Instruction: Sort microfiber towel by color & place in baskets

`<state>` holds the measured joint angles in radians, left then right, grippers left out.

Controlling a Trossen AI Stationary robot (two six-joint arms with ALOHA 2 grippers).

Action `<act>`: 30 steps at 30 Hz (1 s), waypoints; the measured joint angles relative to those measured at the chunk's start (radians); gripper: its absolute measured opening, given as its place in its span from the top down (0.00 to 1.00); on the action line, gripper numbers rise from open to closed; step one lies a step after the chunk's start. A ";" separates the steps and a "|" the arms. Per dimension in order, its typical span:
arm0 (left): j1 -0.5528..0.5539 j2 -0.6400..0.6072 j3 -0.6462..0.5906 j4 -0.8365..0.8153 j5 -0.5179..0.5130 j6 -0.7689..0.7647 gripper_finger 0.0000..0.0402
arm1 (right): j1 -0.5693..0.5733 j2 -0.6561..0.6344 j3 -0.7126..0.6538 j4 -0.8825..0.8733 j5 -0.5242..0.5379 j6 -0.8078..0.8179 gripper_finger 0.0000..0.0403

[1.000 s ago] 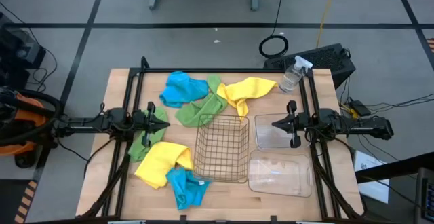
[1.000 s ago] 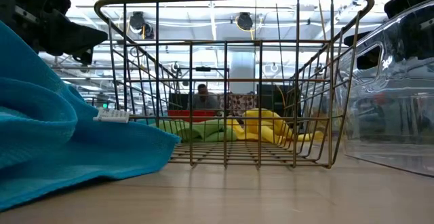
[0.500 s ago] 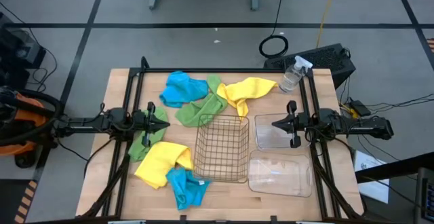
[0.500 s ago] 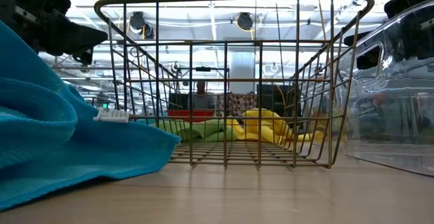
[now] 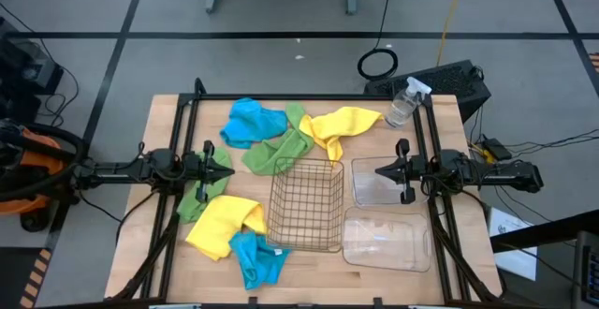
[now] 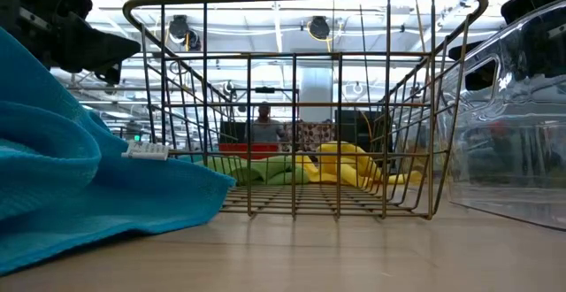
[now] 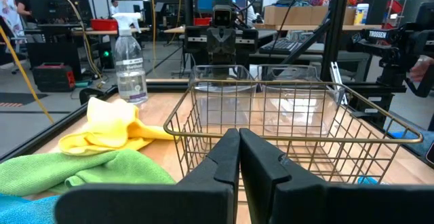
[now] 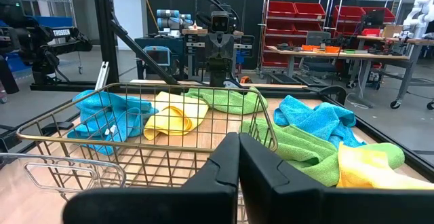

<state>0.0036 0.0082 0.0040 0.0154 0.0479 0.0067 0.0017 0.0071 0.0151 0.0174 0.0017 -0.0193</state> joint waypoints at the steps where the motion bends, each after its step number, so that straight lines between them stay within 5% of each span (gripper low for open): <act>1: 0.000 0.000 0.000 0.000 0.000 0.000 0.96 | 0.000 0.000 0.000 0.000 0.000 0.000 1.00; 18: 0.000 0.000 0.000 0.003 -0.008 0.000 0.96 | 0.000 0.000 -0.001 0.007 0.001 0.000 1.00; 24: 0.003 0.000 0.007 0.040 -0.061 -0.051 0.96 | 0.000 0.000 -0.001 0.023 0.084 -0.020 1.00; 30: 0.003 0.012 0.129 0.004 -0.090 -0.077 0.96 | 0.000 0.000 -0.001 0.030 0.096 -0.021 1.00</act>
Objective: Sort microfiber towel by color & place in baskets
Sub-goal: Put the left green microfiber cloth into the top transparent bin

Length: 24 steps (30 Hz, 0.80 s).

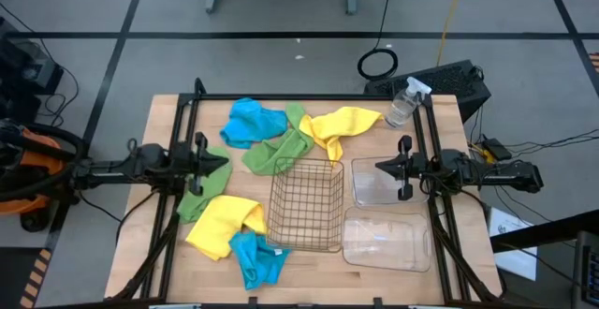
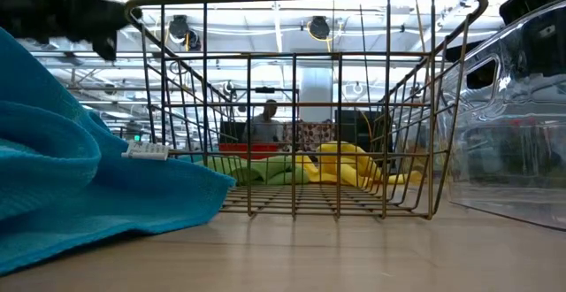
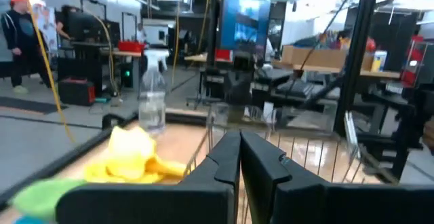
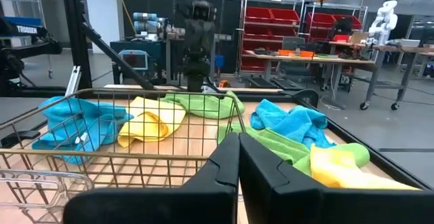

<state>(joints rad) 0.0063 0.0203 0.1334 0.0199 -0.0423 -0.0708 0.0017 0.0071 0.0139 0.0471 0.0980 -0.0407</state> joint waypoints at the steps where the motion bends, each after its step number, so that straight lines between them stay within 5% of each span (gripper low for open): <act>1: 0.000 0.008 0.033 -0.037 -0.001 0.000 0.96 | 0.000 0.000 0.000 0.007 0.007 0.000 1.00; 12: 0.000 0.272 0.429 -0.308 -0.077 0.103 0.96 | 0.000 0.004 0.058 0.067 0.008 0.021 1.00; 17: 0.000 0.432 0.590 -0.382 -0.103 0.138 0.96 | 0.000 0.042 0.187 0.031 0.015 0.037 1.00; 24: 0.001 0.606 0.719 -0.431 -0.192 0.191 0.96 | 0.000 0.202 0.424 -0.117 0.155 0.051 1.00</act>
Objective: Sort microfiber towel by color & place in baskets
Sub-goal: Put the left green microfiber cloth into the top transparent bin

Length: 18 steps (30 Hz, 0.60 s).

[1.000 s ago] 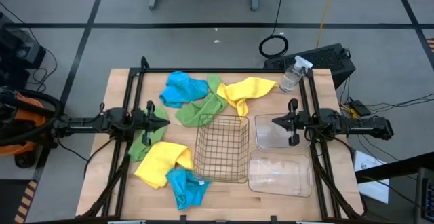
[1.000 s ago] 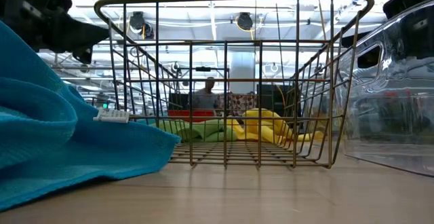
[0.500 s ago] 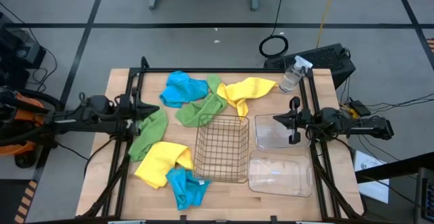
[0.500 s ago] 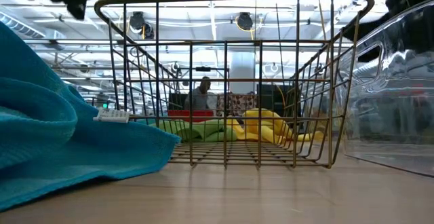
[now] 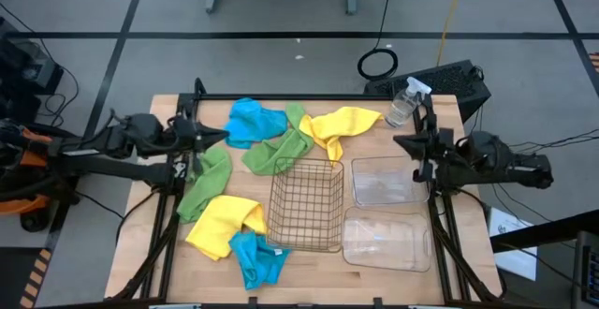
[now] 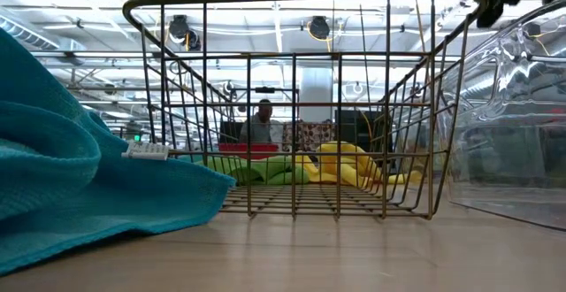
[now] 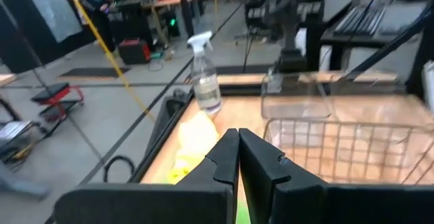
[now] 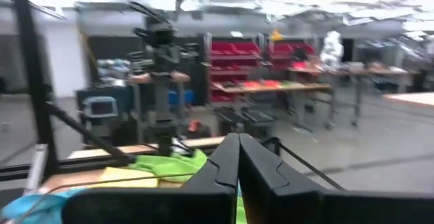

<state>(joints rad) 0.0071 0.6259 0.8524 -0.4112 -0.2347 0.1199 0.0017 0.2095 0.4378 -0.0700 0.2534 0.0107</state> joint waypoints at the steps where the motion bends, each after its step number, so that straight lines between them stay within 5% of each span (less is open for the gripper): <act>1: 0.000 0.013 0.006 0.001 -0.005 -0.001 0.96 | 0.000 0.029 0.038 -0.024 0.008 0.000 1.00; 8: 0.000 0.058 0.009 0.003 -0.010 -0.071 0.96 | 0.000 0.230 0.238 -0.209 0.007 0.004 1.00; 18: 0.000 0.088 0.009 -0.039 -0.009 -0.167 0.93 | 0.000 0.402 0.244 -0.222 0.007 0.018 1.00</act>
<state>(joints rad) 0.0071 0.7139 0.8612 -0.4500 -0.2440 -0.0468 0.0017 0.6118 0.6815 -0.2916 0.2604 0.0289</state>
